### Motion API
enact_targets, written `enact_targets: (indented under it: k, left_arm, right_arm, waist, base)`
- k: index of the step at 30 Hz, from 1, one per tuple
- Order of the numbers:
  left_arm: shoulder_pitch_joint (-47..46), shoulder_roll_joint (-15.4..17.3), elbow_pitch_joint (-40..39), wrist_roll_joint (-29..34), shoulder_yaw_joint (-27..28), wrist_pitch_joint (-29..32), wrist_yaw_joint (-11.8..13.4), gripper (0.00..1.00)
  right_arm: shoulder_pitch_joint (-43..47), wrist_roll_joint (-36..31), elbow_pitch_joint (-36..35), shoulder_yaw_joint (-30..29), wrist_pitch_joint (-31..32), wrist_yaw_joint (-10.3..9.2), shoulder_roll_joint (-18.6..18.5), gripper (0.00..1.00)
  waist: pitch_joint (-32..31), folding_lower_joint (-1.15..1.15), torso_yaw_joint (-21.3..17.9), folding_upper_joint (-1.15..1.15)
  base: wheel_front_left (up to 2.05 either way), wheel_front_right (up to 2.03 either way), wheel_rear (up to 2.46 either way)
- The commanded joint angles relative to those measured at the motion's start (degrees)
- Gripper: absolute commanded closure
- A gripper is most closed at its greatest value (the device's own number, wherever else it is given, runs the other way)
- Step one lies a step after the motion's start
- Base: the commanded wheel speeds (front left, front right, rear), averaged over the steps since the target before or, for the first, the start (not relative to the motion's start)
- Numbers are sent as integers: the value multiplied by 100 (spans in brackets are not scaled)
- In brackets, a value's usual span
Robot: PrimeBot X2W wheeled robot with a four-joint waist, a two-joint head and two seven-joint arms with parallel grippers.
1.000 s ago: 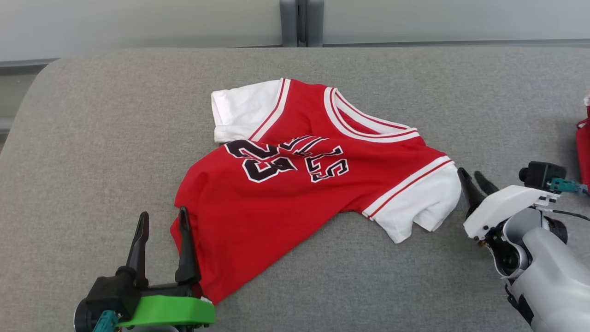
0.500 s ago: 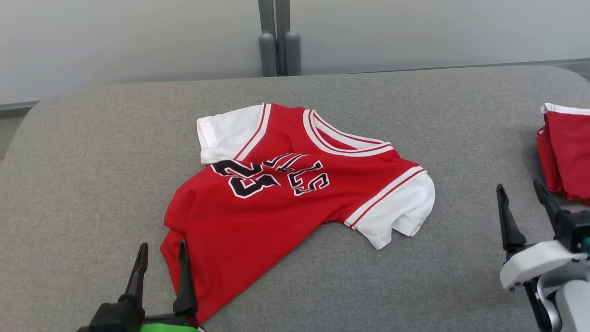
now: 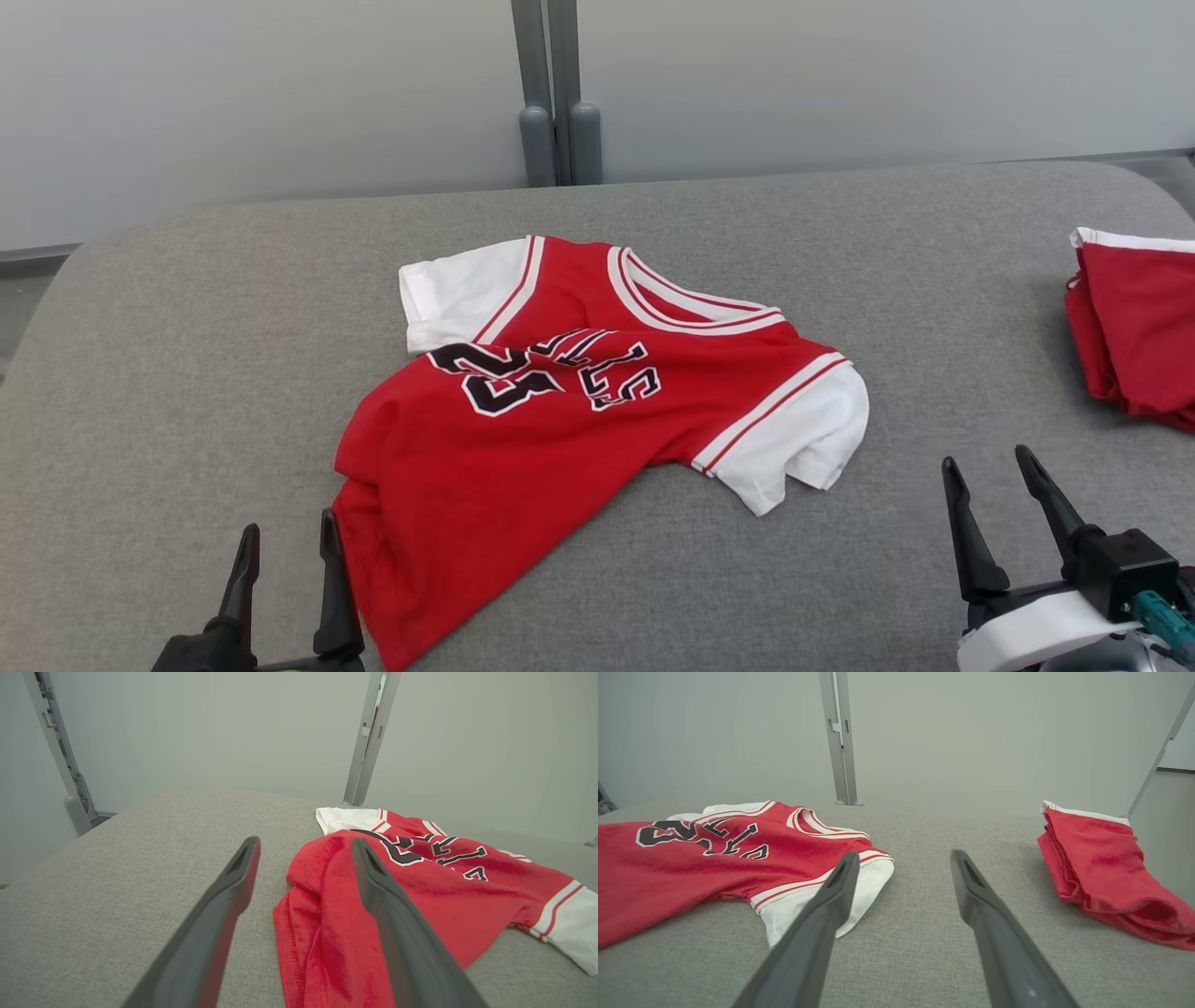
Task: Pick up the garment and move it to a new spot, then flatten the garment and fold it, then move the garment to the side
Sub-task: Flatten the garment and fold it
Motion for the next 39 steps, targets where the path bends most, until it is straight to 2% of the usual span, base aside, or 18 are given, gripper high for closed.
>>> enact_targets:
  k: [1,16,19,33,39]
  left_arm:
    - [75,11,25,-6,52,1,1,0]
    - [116,10,194,-153,138,1,-120,0]
    - [150,10,256,-148,100,2,-243,0]
    - [102,10,255,-134,143,2,-428,0]
    - [104,11,267,-182,114,1,-581,0]
  right_arm:
    - [9,35,33,37,-12,-8,30,0]
    - [-52,127,102,91,-12,-9,149,0]
    - [-26,144,127,77,-12,-9,161,0]
    - [2,185,308,56,-12,-8,200,0]
    - [9,206,376,70,-12,-8,211,0]
  waist:
    - [-23,0,60,0]
    - [-36,0,192,0]
    - [-48,0,180,0]
    - [-37,0,203,0]
    - [-46,0,218,0]
  base:
    - [0,0,0]
    - [0,0,0]
    - [0,0,0]
    - [0,0,0]
    - [0,0,0]
